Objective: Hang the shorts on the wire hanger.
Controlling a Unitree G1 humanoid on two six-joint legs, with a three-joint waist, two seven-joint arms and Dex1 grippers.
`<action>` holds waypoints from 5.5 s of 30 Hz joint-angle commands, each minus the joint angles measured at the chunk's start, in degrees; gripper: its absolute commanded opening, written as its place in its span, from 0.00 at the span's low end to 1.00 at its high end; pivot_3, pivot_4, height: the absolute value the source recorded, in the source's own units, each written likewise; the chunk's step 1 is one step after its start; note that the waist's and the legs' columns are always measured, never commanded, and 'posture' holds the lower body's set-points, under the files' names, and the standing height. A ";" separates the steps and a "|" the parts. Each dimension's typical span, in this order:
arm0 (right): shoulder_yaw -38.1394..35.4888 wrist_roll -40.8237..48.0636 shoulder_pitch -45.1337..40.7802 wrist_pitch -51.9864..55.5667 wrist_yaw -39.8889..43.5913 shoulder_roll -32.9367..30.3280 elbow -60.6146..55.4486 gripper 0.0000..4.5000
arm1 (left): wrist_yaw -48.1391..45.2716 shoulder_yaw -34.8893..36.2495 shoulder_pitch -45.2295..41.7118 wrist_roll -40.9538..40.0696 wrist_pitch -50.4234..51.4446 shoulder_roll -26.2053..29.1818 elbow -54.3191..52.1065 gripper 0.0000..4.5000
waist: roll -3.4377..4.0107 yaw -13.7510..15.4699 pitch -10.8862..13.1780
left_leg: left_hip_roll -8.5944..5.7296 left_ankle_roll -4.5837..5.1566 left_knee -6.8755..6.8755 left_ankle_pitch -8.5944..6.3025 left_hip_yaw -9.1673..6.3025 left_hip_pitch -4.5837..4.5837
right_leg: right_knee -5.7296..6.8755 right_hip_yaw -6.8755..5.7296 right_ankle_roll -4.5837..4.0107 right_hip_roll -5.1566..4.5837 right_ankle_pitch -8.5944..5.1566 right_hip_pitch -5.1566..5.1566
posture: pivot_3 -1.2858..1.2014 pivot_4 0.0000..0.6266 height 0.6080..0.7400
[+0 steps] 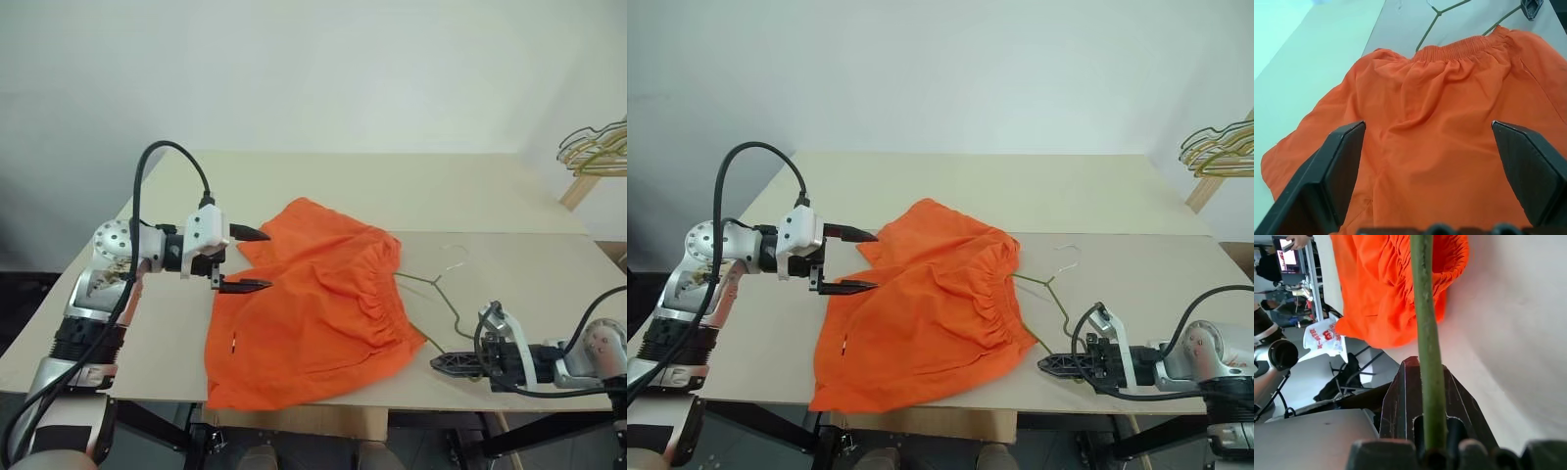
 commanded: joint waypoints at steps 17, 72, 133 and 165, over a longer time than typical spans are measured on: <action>0.32 17.28 7.81 0.73 -4.05 -4.40 -10.42 0.00 | 2.12 3.74 -0.43 -8.01 6.16 -1.01 -6.54 0.99 | 0.01 -0.08 -0.03 | 0.02 0.01 -0.05 -0.01 0.03 0.07 | 0.00 0.04 0.01 0.03 -0.01 0.03 | 0.53 0.02 1.00; -4.16 16.62 4.25 0.58 -17.60 6.21 -2.89 0.00 | -0.11 1.37 0.90 -6.20 2.39 -1.24 -5.93 0.99 | -0.25 -0.35 -0.05 | 0.33 0.22 -0.18 -0.15 0.34 0.75 | -0.42 0.10 -0.02 0.29 0.00 0.78 | 0.52 0.02 1.00; 16.35 -38.47 -5.00 -61.96 -13.37 6.88 -30.92 0.00 | -5.77 0.34 -17.63 -1.85 -7.03 -2.29 13.21 0.99 | 0.19 -2.33 0.22 | 0.90 0.19 -0.17 -0.13 0.42 -0.22 | -0.70 0.26 -0.42 0.97 0.41 -0.26 | 0.48 0.00 1.00; 19.53 -44.64 -11.82 -53.66 -1.70 0.64 -34.36 0.00 | -10.13 -24.77 -27.77 16.28 -30.60 -5.20 31.30 0.85 | 0.20 -7.17 0.22 | 0.91 0.20 -0.09 -0.13 0.33 -0.18 | -0.60 0.25 -0.41 0.98 0.39 -0.22 | 0.45 0.00 1.00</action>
